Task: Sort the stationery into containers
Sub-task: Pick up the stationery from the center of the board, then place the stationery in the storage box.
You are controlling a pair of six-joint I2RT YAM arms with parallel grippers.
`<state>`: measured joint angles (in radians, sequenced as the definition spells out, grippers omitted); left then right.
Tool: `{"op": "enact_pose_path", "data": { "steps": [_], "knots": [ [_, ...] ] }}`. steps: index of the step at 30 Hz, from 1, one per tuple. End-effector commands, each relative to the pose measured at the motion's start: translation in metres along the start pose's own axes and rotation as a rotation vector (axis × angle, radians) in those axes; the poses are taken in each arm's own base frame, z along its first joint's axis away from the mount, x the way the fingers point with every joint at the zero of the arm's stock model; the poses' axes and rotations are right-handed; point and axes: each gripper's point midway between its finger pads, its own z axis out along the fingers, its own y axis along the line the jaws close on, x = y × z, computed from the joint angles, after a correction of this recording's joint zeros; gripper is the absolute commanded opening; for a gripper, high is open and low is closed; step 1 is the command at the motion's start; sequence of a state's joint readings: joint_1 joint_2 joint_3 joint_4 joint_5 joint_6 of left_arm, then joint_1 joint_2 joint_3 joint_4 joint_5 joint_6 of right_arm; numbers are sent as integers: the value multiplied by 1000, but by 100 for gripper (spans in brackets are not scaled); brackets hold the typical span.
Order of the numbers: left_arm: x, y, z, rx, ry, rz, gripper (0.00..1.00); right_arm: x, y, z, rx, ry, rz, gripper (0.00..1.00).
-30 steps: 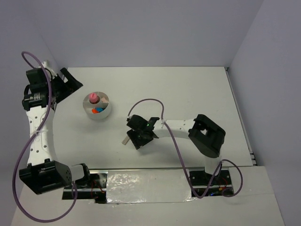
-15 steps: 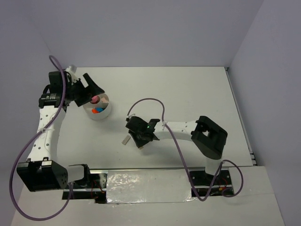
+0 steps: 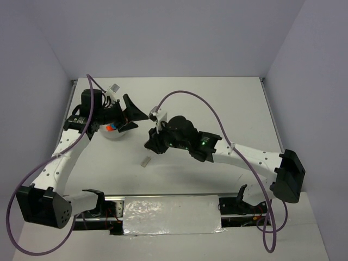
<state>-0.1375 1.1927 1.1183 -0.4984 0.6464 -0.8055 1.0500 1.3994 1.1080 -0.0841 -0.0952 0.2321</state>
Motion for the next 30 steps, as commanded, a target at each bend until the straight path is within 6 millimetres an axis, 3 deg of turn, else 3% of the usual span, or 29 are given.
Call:
{"op": "enact_pose_path", "data": {
  "steps": [1,6,9,14,23,27,28,30],
  "knots": [
    [4,-39,-10,136,2,33,99,-21,-17,-9,10,-82,-106,17],
    [10,-55,-13,166,12,70,94,-37,-30,-26,15,-124,-156,18],
    [15,-52,-11,156,24,74,81,-47,-36,-33,29,-148,-177,18],
    [30,-44,-5,185,72,41,77,-62,-31,-42,-5,-193,-180,19],
    [34,-66,-2,287,94,55,76,-82,-19,-41,-64,-216,-191,19],
    [39,-68,0,306,110,49,68,-92,-17,-38,-63,-230,-194,20],
    [41,-66,1,303,115,44,59,-94,-18,-37,-56,-232,-192,20],
    [43,-65,1,306,117,39,58,-99,-22,-36,-33,-244,-195,20]
  ]
}}
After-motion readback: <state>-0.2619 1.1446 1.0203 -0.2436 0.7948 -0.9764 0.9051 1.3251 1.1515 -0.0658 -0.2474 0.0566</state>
